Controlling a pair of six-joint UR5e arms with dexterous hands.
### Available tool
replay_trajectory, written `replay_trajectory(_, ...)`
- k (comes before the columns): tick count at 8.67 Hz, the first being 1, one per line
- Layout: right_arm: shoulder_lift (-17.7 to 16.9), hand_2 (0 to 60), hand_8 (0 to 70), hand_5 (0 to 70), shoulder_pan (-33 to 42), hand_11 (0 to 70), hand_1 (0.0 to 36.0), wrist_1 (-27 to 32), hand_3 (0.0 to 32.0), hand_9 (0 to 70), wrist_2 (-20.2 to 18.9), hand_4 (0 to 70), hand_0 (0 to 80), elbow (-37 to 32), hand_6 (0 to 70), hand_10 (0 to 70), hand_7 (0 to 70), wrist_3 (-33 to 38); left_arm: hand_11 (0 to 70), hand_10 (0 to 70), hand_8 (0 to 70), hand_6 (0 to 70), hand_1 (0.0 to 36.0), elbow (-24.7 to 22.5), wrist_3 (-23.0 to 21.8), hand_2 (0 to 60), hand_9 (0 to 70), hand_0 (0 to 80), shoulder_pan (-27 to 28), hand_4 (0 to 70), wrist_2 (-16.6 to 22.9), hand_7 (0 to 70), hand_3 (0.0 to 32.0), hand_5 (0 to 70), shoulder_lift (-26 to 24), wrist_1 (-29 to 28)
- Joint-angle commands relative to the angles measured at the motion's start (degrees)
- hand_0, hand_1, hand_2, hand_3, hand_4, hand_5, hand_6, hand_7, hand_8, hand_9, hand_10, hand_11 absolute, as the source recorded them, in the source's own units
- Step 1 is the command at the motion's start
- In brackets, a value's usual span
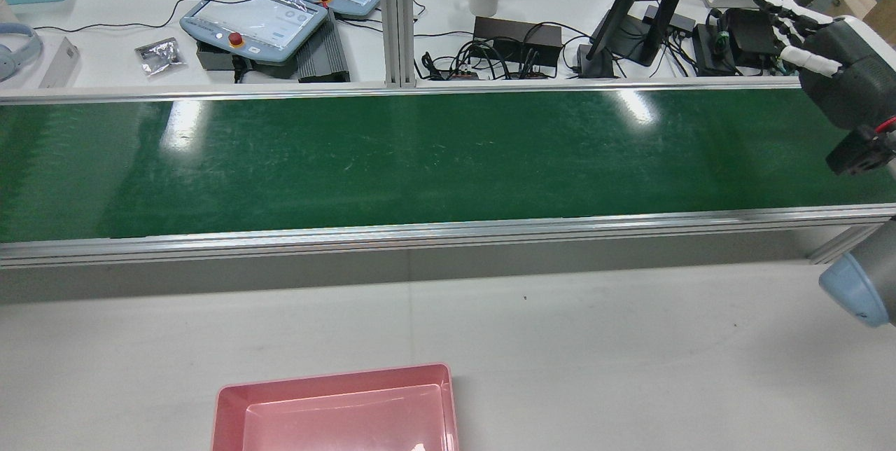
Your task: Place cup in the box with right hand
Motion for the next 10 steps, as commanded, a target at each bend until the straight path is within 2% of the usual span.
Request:
replay_trajectory(1, -0.1, 9.0, 0.0, 1.6, 0.1, 0.0, 8.5, -0.5, 0.0, 3.8, 0.1, 0.0, 37.7, -0.1, 3.7, 0.0, 15.4, 0.3, 0.0, 0.0, 0.0, 0.0, 0.0, -0.1, 0.0, 0.0, 0.0, 0.0, 0.0, 0.0, 0.0, 0.0, 0.0, 0.0, 0.0, 0.0)
replay_trajectory(2, -0.1, 10.1, 0.0, 1.7, 0.1, 0.0, 9.0, -0.5, 0.0, 4.1, 0.1, 0.0, 35.4, -0.1, 4.9, 0.0, 23.6, 0.4, 0.0, 0.0, 0.0, 0.0, 0.0, -0.1, 0.0, 0.0, 0.0, 0.0, 0.0, 0.0, 0.0, 0.0, 0.0, 0.0, 0.0, 0.0)
replay_trajectory(3, -0.1, 12.1, 0.4, 1.6, 0.0, 0.0, 9.2, -0.4, 0.0, 6.1, 0.1, 0.0, 30.2, -0.1, 7.2, 0.0, 37.7, 0.2, 0.0, 0.0, 0.0, 0.0, 0.0, 0.0, 0.0, 0.0, 0.0, 0.0, 0.0, 0.0, 0.0, 0.0, 0.0, 0.0, 0.0, 0.0)
replay_trajectory(4, -0.1, 10.8, 0.4, 1.6, -0.1, 0.0, 9.1, -0.4, 0.0, 6.4, 0.1, 0.0, 31.7, -0.3, 7.4, 0.0, 39.1, 0.0, 0.0, 0.0, 0.0, 0.0, 0.0, -0.1, 0.0, 0.0, 0.0, 0.0, 0.0, 0.0, 0.0, 0.0, 0.0, 0.0, 0.0, 0.0)
replay_trajectory(6, 0.0, 7.9, 0.3, 1.8, -0.3, 0.0, 8.5, -0.4, 0.0, 6.1, 0.1, 0.0, 34.4, -0.5, 6.6, 0.0, 33.5, -0.1, 0.0, 0.0, 0.0, 0.0, 0.0, -0.1, 0.0, 0.0, 0.0, 0.0, 0.0, 0.0, 0.0, 0.0, 0.0, 0.0, 0.0, 0.0)
replay_trajectory(10, 0.2, 8.3, 0.2, 1.3, -0.5, 0.0, 7.6, -0.2, 0.0, 7.1, 0.1, 0.0, 34.9, -0.2, 6.0, 0.0, 29.8, -0.1, 0.0, 0.0, 0.0, 0.0, 0.0, -0.1, 0.0, 0.0, 0.0, 0.0, 0.0, 0.0, 0.0, 0.0, 0.0, 0.0, 0.0, 0.0)
